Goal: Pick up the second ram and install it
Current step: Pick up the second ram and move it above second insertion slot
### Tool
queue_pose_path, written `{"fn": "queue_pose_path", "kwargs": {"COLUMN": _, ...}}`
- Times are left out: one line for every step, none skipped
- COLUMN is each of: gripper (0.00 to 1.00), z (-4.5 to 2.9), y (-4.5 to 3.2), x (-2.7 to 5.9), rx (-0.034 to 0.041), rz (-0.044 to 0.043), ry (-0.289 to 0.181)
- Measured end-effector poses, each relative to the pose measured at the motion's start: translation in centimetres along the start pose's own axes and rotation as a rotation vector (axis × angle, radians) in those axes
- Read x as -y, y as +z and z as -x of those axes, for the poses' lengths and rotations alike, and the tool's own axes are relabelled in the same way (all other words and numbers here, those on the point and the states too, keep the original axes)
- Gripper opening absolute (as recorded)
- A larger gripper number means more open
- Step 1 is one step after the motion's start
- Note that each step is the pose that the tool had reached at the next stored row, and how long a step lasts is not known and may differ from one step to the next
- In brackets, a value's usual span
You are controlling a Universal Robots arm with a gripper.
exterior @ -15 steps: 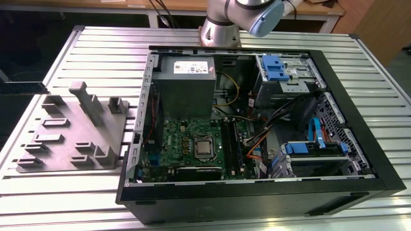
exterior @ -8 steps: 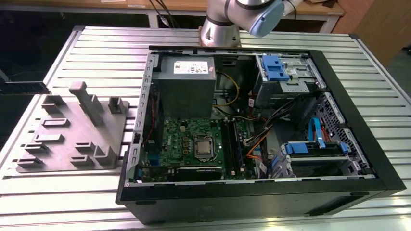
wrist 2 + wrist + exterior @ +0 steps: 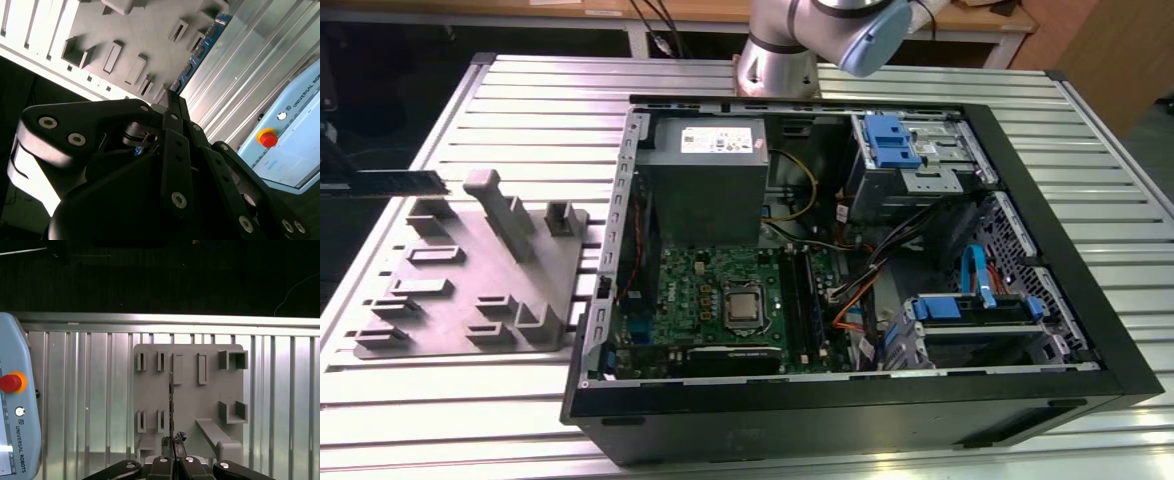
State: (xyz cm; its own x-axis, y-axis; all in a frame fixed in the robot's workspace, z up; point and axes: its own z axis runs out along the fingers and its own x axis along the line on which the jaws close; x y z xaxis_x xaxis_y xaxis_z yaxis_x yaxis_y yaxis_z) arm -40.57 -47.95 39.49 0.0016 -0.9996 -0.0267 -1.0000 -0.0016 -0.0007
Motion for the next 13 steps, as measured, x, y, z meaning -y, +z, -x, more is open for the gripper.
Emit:
{"fn": "queue_pose_path", "kwargs": {"gripper": 0.08, "z": 0.0, "y": 0.0, "x": 0.33, "rx": 0.0, "rz": 0.0, "ry": 0.0}}
{"fn": "queue_pose_path", "kwargs": {"gripper": 0.08, "z": 0.0, "y": -0.01, "x": 0.68, "rx": -0.0001, "rz": 0.0001, "ry": 0.0}}
{"fn": "queue_pose_path", "kwargs": {"gripper": 0.08, "z": 0.0, "y": -0.01, "x": 1.02, "rx": -0.0001, "rz": 0.0002, "ry": 0.0}}
{"fn": "queue_pose_path", "kwargs": {"gripper": 0.08, "z": 0.0, "y": 0.0, "x": 1.35, "rx": 0.0, "rz": 0.0, "ry": 0.0}}
{"fn": "queue_pose_path", "kwargs": {"gripper": 0.08, "z": 0.0, "y": 0.0, "x": 1.71, "rx": 0.0, "rz": 0.0, "ry": 0.0}}
{"fn": "queue_pose_path", "kwargs": {"gripper": 0.08, "z": 0.0, "y": 0.0, "x": 2.07, "rx": 0.0, "rz": 0.0, "ry": 0.0}}
{"fn": "queue_pose_path", "kwargs": {"gripper": 0.08, "z": 0.0, "y": -0.01, "x": 2.42, "rx": -0.0001, "rz": 0.0001, "ry": 0.0}}
{"fn": "queue_pose_path", "kwargs": {"gripper": 0.08, "z": -0.01, "y": 0.0, "x": 2.77, "rx": 0.0, "rz": 0.0, "ry": 0.0}}
{"fn": "queue_pose_path", "kwargs": {"gripper": 0.08, "z": 0.0, "y": 0.01, "x": 3.12, "rx": 0.0, "rz": 0.0, "ry": 0.001}}
{"fn": "queue_pose_path", "kwargs": {"gripper": 0.08, "z": -0.01, "y": 0.0, "x": 3.5, "rx": 0.0, "rz": 0.0, "ry": 0.001}}
{"fn": "queue_pose_path", "kwargs": {"gripper": 0.08, "z": -0.01, "y": 0.0, "x": 3.85, "rx": -0.0001, "rz": 0.0, "ry": 0.001}}
{"fn": "queue_pose_path", "kwargs": {"gripper": 0.08, "z": -0.01, "y": 0.0, "x": 4.2, "rx": -0.0001, "rz": 0.0001, "ry": 0.001}}
{"fn": "queue_pose_path", "kwargs": {"gripper": 0.08, "z": -0.01, "y": 0.01, "x": 4.55, "rx": -0.0001, "rz": 0.0, "ry": 0.001}}
